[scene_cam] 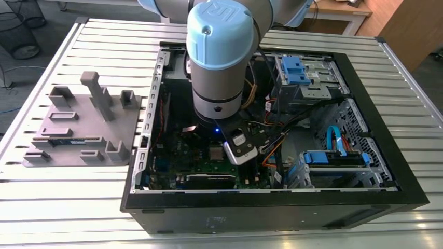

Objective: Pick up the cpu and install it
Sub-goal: 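Place the cpu into insertion slot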

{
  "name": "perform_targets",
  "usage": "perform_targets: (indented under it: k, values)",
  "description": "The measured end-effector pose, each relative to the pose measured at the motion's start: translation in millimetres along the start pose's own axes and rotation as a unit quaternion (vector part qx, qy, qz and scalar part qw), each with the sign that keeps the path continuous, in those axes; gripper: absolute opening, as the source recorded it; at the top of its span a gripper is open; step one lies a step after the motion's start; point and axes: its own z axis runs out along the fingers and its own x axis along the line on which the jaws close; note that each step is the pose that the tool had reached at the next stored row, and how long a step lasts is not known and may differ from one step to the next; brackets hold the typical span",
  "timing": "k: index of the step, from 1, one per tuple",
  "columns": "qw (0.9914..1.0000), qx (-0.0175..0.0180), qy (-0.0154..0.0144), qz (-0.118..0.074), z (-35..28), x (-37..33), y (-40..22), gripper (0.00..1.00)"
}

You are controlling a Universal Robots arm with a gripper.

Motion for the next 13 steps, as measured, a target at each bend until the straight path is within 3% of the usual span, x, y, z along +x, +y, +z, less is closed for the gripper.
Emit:
perform_targets:
  k: [2,7,10,13]
  values:
    - [1.0,-0.0001,0.0001,0.0,0.0,0.3,0.1,0.45]
    - [1.0,-0.0003,0.0001,0.0,-0.5,0.8,0.0,0.45]
    - [1.0,-0.0002,0.0002,0.0,-5.9,0.5,0.2,0.45]
    - [1.0,-0.0002,0.0001,0.0,-7.2,0.5,0.2,0.45]
